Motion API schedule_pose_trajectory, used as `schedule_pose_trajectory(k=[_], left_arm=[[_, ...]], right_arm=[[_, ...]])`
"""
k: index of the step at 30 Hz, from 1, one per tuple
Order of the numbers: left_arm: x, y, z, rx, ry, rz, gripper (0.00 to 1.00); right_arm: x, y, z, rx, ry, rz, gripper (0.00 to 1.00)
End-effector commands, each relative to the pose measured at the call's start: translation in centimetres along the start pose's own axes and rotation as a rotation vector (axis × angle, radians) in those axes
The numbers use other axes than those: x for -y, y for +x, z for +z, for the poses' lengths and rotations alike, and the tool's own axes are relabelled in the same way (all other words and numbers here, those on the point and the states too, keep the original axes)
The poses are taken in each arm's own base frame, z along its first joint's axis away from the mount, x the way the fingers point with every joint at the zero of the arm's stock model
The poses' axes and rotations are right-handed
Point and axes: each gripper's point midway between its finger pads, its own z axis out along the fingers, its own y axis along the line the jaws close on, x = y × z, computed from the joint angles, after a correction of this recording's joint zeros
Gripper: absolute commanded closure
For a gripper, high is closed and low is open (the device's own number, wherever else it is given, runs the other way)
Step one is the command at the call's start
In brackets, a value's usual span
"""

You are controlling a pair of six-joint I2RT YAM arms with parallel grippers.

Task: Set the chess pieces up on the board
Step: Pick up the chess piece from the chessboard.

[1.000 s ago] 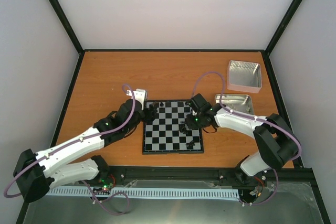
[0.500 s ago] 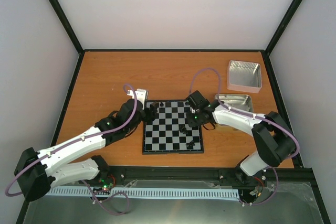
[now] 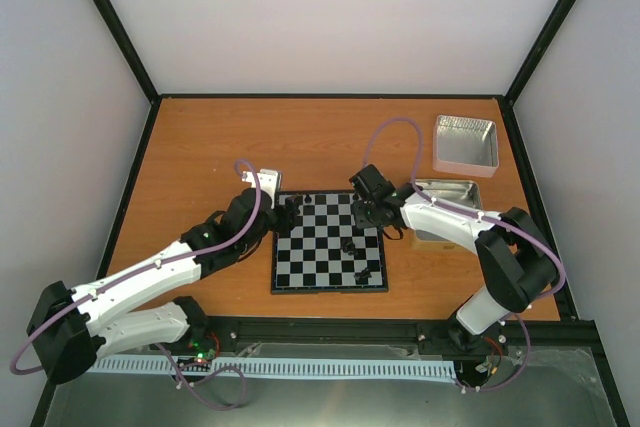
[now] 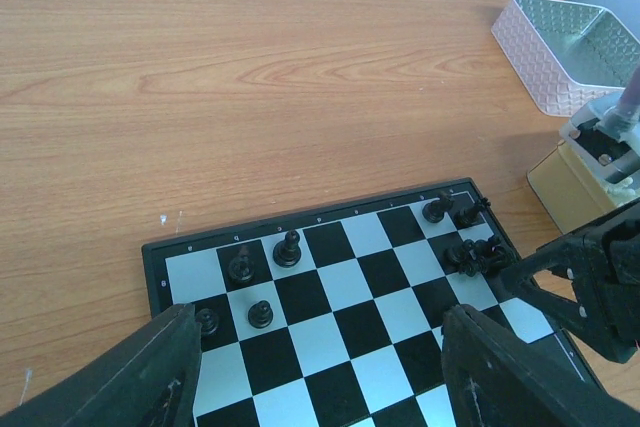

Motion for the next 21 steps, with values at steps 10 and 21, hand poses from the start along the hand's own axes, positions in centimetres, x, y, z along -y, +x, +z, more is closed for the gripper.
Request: schedule_pose_trajectory(k=[10, 21], left_arm=[[0.3, -0.7, 0.3, 0.021, 0.011, -0.015, 0.33], [0.4, -0.6, 0.4, 0.015, 0.012, -0.015, 0.33]], right_arm=[[1.8, -2.5, 0.4, 0.112, 0.122, 0.204, 0.65], [1.3, -2.8, 1.7, 0.085, 0.118, 0.179, 0.66]])
